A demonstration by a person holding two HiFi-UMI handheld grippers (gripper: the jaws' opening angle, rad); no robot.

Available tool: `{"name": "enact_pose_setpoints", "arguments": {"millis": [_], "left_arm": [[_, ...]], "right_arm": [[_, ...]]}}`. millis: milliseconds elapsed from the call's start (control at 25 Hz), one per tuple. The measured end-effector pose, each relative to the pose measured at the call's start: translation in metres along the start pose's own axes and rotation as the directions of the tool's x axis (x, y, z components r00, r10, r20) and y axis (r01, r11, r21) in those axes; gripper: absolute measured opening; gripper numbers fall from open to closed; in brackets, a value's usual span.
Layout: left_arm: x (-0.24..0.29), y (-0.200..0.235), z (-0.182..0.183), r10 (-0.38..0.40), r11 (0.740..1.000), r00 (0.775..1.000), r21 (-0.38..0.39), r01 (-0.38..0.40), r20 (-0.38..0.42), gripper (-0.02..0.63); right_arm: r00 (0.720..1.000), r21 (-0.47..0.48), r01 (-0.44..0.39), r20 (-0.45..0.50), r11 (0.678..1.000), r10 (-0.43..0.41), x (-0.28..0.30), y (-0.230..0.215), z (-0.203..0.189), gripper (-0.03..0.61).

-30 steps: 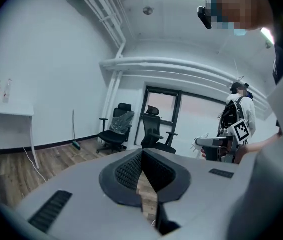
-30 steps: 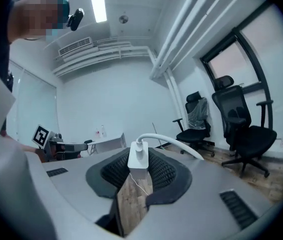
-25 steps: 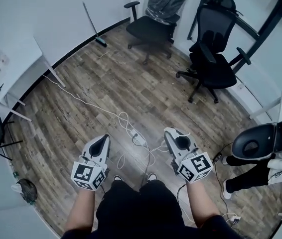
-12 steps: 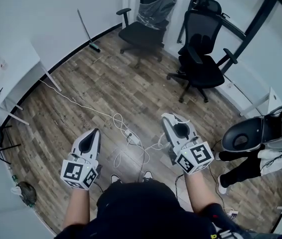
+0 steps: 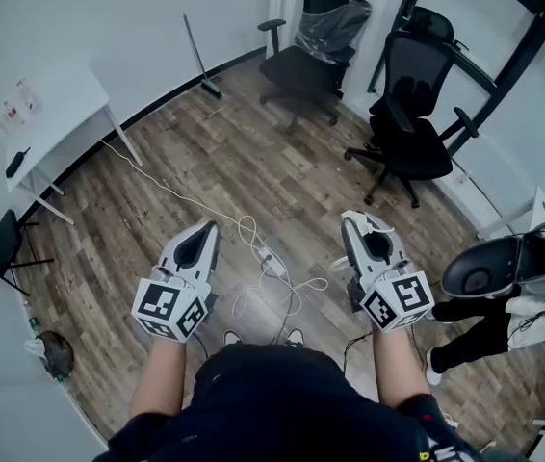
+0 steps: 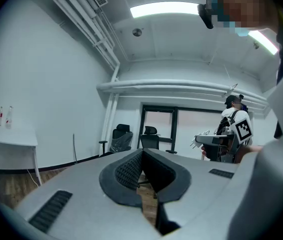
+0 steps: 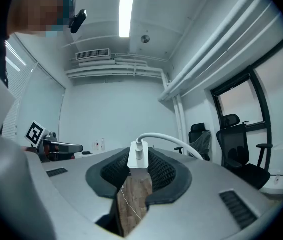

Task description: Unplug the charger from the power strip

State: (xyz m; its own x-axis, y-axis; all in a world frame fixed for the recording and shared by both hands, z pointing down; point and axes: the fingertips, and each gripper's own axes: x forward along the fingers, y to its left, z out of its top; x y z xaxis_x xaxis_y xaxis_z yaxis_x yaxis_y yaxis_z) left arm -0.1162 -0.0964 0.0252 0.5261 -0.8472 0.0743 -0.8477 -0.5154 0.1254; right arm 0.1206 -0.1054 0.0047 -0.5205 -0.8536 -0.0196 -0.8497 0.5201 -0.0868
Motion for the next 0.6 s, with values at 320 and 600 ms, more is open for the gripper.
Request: {"name": "enact_pose_setpoints", "arguments": {"millis": [320,600], "left_arm": [[-0.005,0.005,0.006,-0.006,1.0,1.0,0.008,0.006,0.009,0.018],[-0.009,0.009,0.005,-0.002,1.0,1.0,0.01,0.002,0.009,0.018]], "right_arm": [[1.0,-0.023,-0.016,-0.013,1.0,0.016,0.006,0.012,0.004,0.106],[1.0,-0.029,-0.021,-0.017,0.999,0.021,0.01,0.016,0.001,0.106]]}}
